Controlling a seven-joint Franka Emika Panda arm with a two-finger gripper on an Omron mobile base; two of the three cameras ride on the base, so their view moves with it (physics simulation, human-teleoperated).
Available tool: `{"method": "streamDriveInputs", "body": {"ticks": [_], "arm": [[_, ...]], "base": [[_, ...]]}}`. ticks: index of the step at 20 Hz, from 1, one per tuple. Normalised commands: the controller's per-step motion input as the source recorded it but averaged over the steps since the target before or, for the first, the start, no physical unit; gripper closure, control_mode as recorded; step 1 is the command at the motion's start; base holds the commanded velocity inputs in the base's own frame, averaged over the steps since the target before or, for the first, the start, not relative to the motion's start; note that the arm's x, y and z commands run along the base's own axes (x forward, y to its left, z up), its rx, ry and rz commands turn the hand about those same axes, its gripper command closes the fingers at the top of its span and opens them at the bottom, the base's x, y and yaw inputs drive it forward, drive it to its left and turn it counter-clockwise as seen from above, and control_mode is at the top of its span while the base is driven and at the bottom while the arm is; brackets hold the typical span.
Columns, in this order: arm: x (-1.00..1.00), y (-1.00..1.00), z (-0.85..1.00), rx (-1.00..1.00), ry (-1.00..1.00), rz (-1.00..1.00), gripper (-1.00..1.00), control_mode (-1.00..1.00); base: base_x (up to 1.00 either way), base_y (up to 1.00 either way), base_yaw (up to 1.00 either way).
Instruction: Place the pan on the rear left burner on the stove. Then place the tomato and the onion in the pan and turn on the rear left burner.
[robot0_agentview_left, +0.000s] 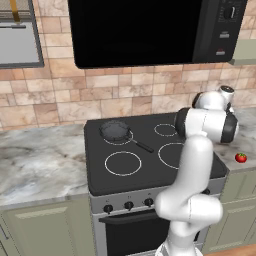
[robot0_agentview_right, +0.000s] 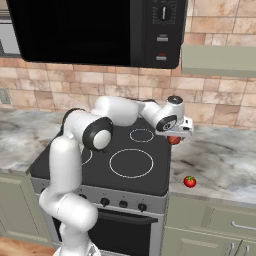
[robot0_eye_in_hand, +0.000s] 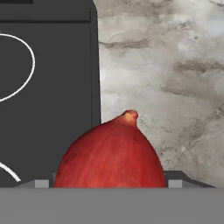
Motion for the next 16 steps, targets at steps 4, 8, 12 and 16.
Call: {"method": "streamDriveInputs", "body": {"ticks": [4,8,12,16], "arm": [[0.0,0.76,0.15,0.0,-0.01,0.0,1.0,-1.0],[0.0,0.77,0.19,0.0,0.0,0.0,1.0,-1.0],[0.0,0.75,0.2,0.01,0.0,0.0,1.0,-1.0],[0.0,0.67,0.22,0.03,-0.03,0.0,1.0,-1.0]], "base": [[0.0,0.0,0.0],[0.0,0.0,0.0],[0.0,0.0,0.0],[0.0,0.0,0.0]]}}
